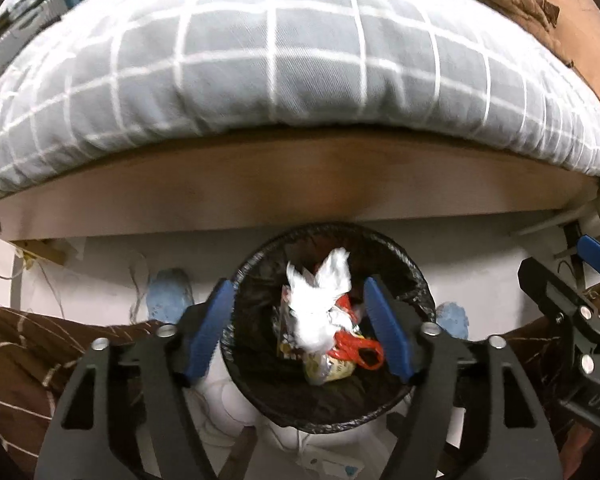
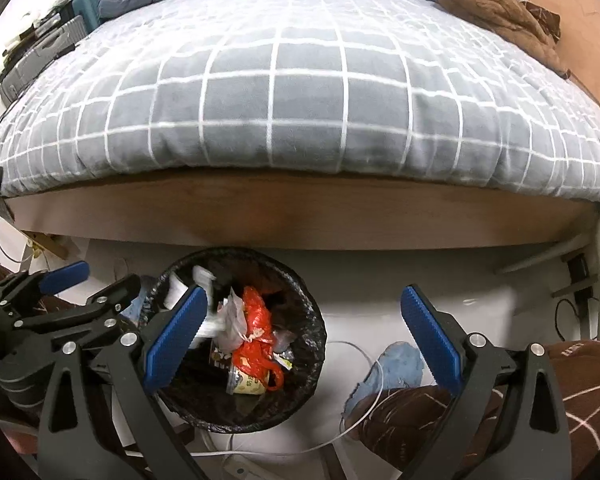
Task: Collect trash
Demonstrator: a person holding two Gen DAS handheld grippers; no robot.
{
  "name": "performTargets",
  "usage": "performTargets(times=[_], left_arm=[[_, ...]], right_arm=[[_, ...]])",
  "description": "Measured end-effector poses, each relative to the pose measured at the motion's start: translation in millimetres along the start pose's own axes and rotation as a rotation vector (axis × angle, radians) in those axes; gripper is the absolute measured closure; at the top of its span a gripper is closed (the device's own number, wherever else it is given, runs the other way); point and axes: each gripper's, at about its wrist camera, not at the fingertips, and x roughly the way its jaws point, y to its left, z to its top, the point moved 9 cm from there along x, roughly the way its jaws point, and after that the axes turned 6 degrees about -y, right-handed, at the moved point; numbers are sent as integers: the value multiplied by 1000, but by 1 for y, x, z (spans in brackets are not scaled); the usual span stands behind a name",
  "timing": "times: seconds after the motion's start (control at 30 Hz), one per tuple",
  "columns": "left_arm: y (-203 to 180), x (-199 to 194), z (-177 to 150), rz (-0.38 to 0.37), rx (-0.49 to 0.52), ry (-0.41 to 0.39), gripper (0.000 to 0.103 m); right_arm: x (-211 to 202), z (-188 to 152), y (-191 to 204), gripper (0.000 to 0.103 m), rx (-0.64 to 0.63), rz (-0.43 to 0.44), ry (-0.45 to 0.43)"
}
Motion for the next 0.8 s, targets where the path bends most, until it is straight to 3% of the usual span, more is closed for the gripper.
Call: performTargets(times=[0.27, 0.4, 0.8], left_arm=[[18, -72, 35, 18, -29, -170, 6], [22, -108, 50, 42, -31, -238, 6], [29, -181, 56, 36, -62, -335, 6]], right_arm=[[-45, 33, 0, 9, 7, 6, -105], [-75, 48, 0, 9, 9, 4, -161], [-145, 67, 14, 8, -4, 31, -274]])
